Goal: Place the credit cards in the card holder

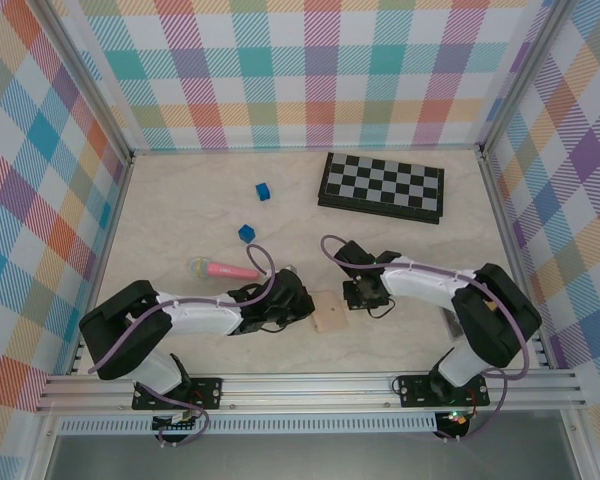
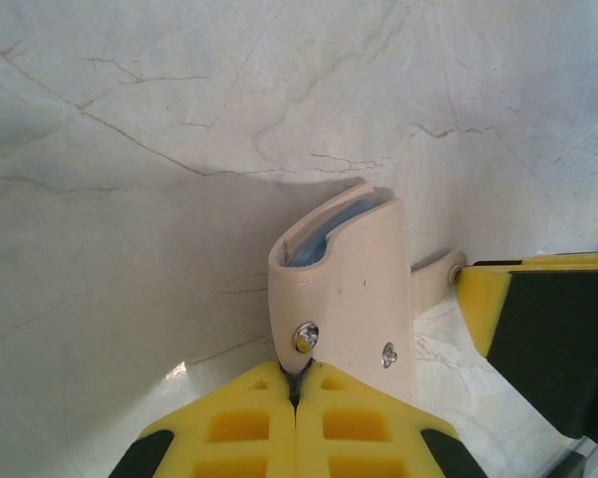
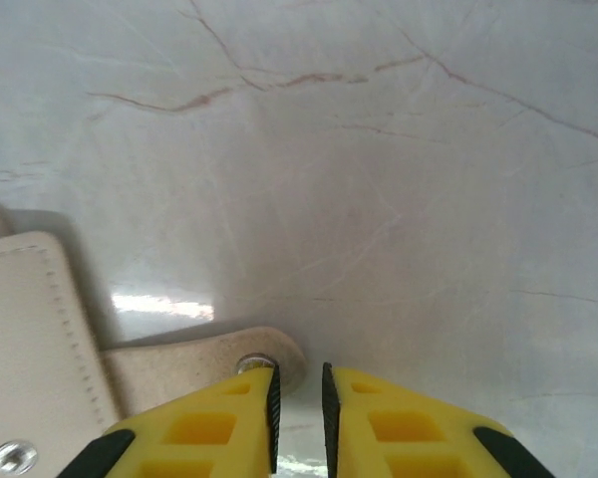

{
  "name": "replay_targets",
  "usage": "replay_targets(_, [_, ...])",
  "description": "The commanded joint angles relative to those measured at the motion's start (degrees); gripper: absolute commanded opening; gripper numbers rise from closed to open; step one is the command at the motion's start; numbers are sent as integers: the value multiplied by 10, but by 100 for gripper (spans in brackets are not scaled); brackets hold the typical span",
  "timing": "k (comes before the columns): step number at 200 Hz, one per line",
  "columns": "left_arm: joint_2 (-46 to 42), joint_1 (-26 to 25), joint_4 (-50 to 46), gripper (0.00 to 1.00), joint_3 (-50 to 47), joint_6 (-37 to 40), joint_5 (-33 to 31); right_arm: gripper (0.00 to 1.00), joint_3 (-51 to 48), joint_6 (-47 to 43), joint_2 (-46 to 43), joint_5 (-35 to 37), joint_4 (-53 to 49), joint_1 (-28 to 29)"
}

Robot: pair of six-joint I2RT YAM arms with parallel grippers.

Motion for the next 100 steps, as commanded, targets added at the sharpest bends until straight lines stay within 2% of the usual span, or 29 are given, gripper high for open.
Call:
replay_targets(1, [7, 8, -58, 5, 28, 29, -7, 22, 6, 2, 32, 10, -24, -12])
replay_targets(34, [13, 18, -83, 17, 35, 37, -9, 26, 12, 4, 49, -7, -26, -14])
replay_targets(56, [15, 21, -101, 27, 44, 47, -9, 30, 21, 12, 3, -2, -42, -16])
replay_targets(82, [11, 22, -136, 34, 64, 63, -13, 45, 30, 28, -114, 37, -71, -36])
replay_targets(100, [0, 22, -161, 44, 77, 77, -19, 63, 36, 42, -207, 85, -103, -80])
